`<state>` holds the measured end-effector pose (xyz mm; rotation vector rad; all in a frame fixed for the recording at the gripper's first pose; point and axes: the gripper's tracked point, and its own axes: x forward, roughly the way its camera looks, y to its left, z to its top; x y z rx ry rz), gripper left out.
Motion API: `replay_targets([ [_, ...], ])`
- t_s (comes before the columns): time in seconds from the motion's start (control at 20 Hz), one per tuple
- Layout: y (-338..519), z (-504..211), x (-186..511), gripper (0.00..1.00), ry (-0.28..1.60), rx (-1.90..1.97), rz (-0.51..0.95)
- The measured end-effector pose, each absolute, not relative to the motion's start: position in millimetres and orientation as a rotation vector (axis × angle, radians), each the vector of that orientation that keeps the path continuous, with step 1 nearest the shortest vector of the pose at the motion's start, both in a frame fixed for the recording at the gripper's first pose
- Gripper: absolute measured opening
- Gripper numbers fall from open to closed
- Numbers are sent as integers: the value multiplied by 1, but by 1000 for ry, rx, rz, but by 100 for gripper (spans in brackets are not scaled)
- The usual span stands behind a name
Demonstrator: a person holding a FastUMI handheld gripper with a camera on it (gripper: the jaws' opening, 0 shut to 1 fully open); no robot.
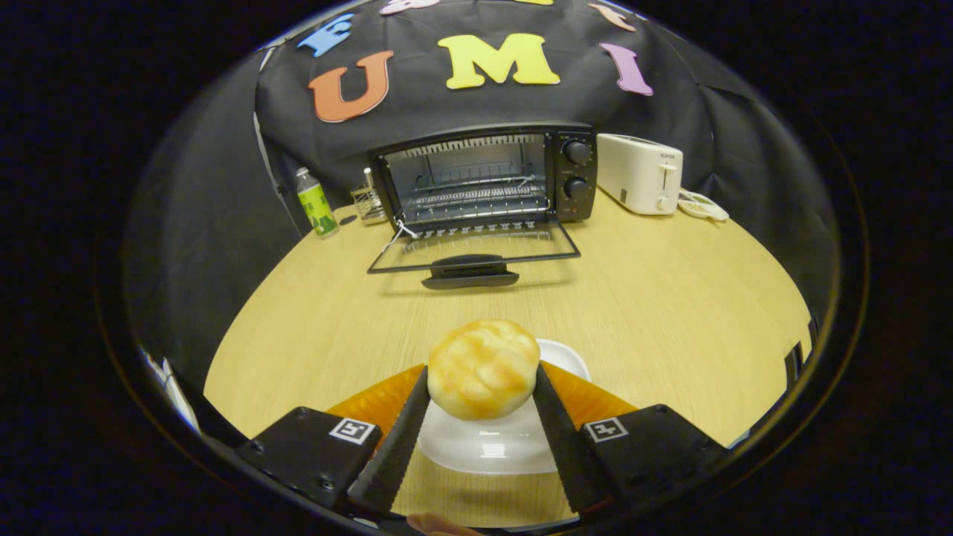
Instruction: Open the toaster oven, put the food inside, and close the toaster oven door.
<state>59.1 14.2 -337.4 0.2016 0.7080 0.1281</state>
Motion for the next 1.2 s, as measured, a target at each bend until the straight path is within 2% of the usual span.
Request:
replay_targets([
  [0.65,23,-264,191,87,555,690,143],
  [1.05,28,-289,289,87,560,1019,114],
  [1.2,29,-287,305,87,534,1079,119],
])
